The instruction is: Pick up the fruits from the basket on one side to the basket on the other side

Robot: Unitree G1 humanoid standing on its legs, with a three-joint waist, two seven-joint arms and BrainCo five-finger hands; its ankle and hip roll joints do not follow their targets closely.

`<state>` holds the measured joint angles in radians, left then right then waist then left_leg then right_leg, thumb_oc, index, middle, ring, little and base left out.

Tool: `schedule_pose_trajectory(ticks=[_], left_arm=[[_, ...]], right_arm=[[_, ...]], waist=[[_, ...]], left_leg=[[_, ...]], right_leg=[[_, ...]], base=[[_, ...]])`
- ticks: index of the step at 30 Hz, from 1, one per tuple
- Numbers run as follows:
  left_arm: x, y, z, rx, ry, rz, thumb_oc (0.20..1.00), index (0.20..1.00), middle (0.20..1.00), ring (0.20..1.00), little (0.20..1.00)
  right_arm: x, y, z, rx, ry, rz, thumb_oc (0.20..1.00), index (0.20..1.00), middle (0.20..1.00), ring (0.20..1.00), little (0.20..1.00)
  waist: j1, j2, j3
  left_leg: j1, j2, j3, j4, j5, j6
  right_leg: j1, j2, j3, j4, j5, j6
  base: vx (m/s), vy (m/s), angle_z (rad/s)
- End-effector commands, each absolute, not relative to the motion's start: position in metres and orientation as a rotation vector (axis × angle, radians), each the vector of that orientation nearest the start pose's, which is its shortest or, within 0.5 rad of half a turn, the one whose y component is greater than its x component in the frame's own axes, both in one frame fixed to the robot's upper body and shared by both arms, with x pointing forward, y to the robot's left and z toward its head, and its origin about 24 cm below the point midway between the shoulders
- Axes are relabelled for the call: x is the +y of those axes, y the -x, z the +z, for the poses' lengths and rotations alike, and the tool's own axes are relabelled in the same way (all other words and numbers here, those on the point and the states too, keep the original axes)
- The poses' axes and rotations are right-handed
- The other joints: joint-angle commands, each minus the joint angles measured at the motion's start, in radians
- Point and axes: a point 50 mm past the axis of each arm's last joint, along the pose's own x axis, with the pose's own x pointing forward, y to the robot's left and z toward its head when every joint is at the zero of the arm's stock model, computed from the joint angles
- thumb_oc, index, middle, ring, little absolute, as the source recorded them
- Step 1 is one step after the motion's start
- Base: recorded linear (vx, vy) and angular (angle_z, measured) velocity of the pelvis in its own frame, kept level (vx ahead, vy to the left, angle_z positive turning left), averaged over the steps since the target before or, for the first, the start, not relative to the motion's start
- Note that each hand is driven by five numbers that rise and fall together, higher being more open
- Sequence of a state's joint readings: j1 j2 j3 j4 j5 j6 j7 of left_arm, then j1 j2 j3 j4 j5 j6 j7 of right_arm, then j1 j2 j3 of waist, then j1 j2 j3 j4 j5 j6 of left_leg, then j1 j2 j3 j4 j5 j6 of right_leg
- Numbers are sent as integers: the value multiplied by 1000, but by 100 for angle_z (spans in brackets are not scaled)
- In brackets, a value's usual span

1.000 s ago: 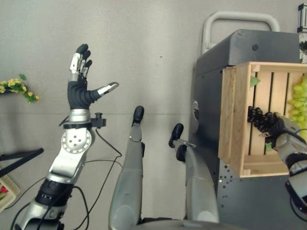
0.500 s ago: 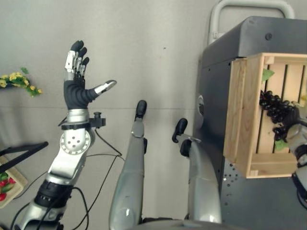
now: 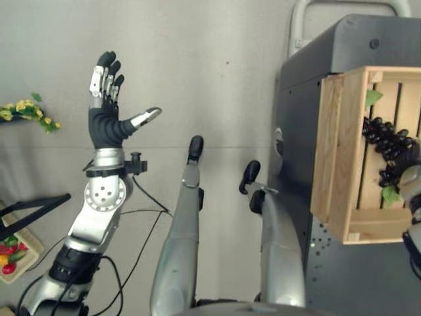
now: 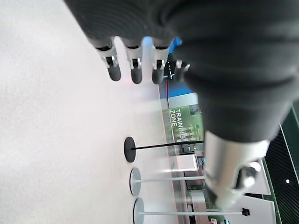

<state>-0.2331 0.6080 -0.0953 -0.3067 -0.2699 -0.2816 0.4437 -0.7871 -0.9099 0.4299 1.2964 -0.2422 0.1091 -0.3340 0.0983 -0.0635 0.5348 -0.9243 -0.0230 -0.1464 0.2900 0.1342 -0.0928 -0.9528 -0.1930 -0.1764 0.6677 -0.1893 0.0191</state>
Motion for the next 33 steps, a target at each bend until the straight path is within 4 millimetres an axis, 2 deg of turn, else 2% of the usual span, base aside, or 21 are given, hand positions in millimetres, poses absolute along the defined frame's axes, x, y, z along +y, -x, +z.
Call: schedule_pose_trajectory(ticks=[1, 2, 3, 4, 9, 10, 12, 15, 16, 17, 18, 21, 22, 23, 24, 28, 29, 33], left_arm=[[190, -236, 222, -920, -26, 119, 1000, 1000, 1000, 1000, 1000], [190, -236, 225, -932, -25, 119, 1000, 1000, 1000, 1000, 1000], [191, -236, 225, -932, -26, 120, 1000, 1000, 1000, 1000, 1000], [191, -236, 221, -915, -28, 120, 1000, 1000, 1000, 1000, 1000], [191, -235, 224, -929, -28, 118, 1000, 1000, 1000, 1000, 1000], [191, -235, 220, -912, -28, 118, 1000, 1000, 1000, 1000, 1000], [190, -235, 220, -913, -31, 113, 1000, 1000, 1000, 1000, 1000], [190, -236, 222, -919, -29, 111, 1000, 1000, 1000, 1000, 1000], [190, -236, 218, -902, -29, 110, 1000, 1000, 1000, 1000, 1000], [190, -238, 220, -908, -25, 113, 1000, 1000, 1000, 1000, 1000], [190, -238, 221, -910, -26, 112, 1000, 1000, 1000, 1000, 1000], [191, -243, 216, -881, -45, 116, 1000, 1000, 1000, 1000, 1000], [192, -247, 214, -860, -56, 122, 1000, 1000, 1000, 1000, 1000], [192, -247, 213, -858, -57, 121, 1000, 1000, 1000, 1000, 1000], [192, -249, 213, -852, -71, 125, 1000, 1000, 1000, 1000, 1000], [195, -249, 211, -835, -105, 127, 1000, 1000, 1000, 1000, 1000], [196, -249, 209, -824, -134, 118, 1000, 1000, 1000, 1000, 1000], [201, -250, 206, -807, -165, 123, 1000, 1000, 1000, 1000, 1000]], right_arm=[[-413, -304, 119, 551, 1268, -623, 200, 200, 200, 200, 200], [-413, -306, 123, 541, 1263, -630, 200, 200, 200, 200, 200], [-413, -306, 123, 540, 1259, -632, 200, 200, 200, 200, 200], [-414, -303, 119, 557, 1267, -623, 200, 200, 200, 200, 200], [-415, -305, 126, 537, 1269, -630, 200, 200, 200, 200, 200], [-415, -304, 122, 551, 1276, -620, 200, 200, 200, 200, 200], [-415, -302, 121, 558, 1279, -617, 200, 200, 200, 200, 200], [-414, -303, 120, 546, 1255, -623, 200, 200, 200, 200, 200], [-415, -301, 116, 560, 1262, -614, 200, 200, 200, 200, 200], [-411, -304, 116, 534, 1223, -621, 200, 200, 200, 200, 200], [-412, -304, 116, 533, 1222, -622, 200, 200, 200, 200, 200], [-402, -308, 108, 486, 1168, -609, 200, 200, 200, 200, 200], [-389, -314, 102, 427, 1127, -586, 200, 200, 200, 200, 200], [-389, -314, 101, 429, 1127, -586, 200, 200, 200, 200, 200], [-380, -317, 98, 390, 1130, -557, 200, 200, 200, 200, 200], [-374, -316, 100, 320, 1133, -543, 200, 200, 200, 200, 200], [-374, -312, 96, 313, 1139, -542, 200, 200, 200, 200, 200], [-372, -305, 88, 301, 1139, -526, 200, 200, 200, 200, 200]], waist=[[-27, 90, -15], [-27, 90, -15], [-27, 90, -15], [-27, 90, -15], [-27, 92, -15], [-28, 92, -15], [-27, 94, -15], [-27, 95, -15], [-27, 94, -15], [-29, 90, -15], [-28, 90, -15], [-34, 74, -15], [-38, 59, -15], [-37, 59, -15], [-42, 45, -15], [-49, 20, -15], [-49, 13, -15], [-52, -3, -15]], left_leg=[[-6, -3, 40, 95, -134, 34], [-28, -3, 43, 89, -113, 36], [-26, -2, 43, 88, -113, 36], [4, -2, 40, 96, -142, 33], [-25, 0, 43, 87, -110, 35], [5, 0, 41, 94, -139, 32], [9, -1, 39, 92, -138, 32], [-9, 1, 43, 81, -107, 35], [21, 1, 41, 88, -136, 32], [9, 5, 45, 76, -106, 34], [7, 5, 45, 74, -103, 34], [62, 13, 47, 59, -103, 33], [105, 17, 49, 49, -104, 33], [109, 18, 49, 47, -104, 33], [150, 21, 51, 38, -107, 34], [224, 26, 52, 13, -111, 34], [272, 25, 48, -5, -111, 34], [335, 29, 46, -35, -103, 34]], right_leg=[[22, -1, 22, -163, 135, 94], [3, -3, 15, -173, 156, 88], [3, -3, 14, -173, 156, 89], [28, -2, 23, -160, 128, 95], [3, -3, 13, -172, 154, 89], [29, -1, 22, -160, 127, 95], [32, -1, 22, -162, 127, 96], [19, -3, 9, -176, 155, 90], [45, -1, 18, -164, 128, 96], [38, -2, 7, -183, 156, 91], [37, -1, 7, -186, 159, 91], [85, 1, 4, -200, 158, 92], [128, 2, 3, -210, 160, 92], [131, 2, 3, -212, 160, 92], [172, 4, 1, -219, 161, 92], [249, 6, -5, -245, 164, 94], [302, 4, -13, -263, 167, 96], [369, 5, -22, -296, 179, 98]], base=[[-48, 17, -1], [0, 0, 0], [0, 0, 0], [57, -20, 1], [-14, -2, 0], [44, -16, 1], [28, -9, 0], [-39, 3, 0], [0, 0, 0], [0, 0, 0], [-68, -7, 0], [-2, -36, -2], [0, 0, 0], [-1, -19, -4], [6, -2, -5], [2, 1, -2], [0, 0, 0], [9, -1, 4]])
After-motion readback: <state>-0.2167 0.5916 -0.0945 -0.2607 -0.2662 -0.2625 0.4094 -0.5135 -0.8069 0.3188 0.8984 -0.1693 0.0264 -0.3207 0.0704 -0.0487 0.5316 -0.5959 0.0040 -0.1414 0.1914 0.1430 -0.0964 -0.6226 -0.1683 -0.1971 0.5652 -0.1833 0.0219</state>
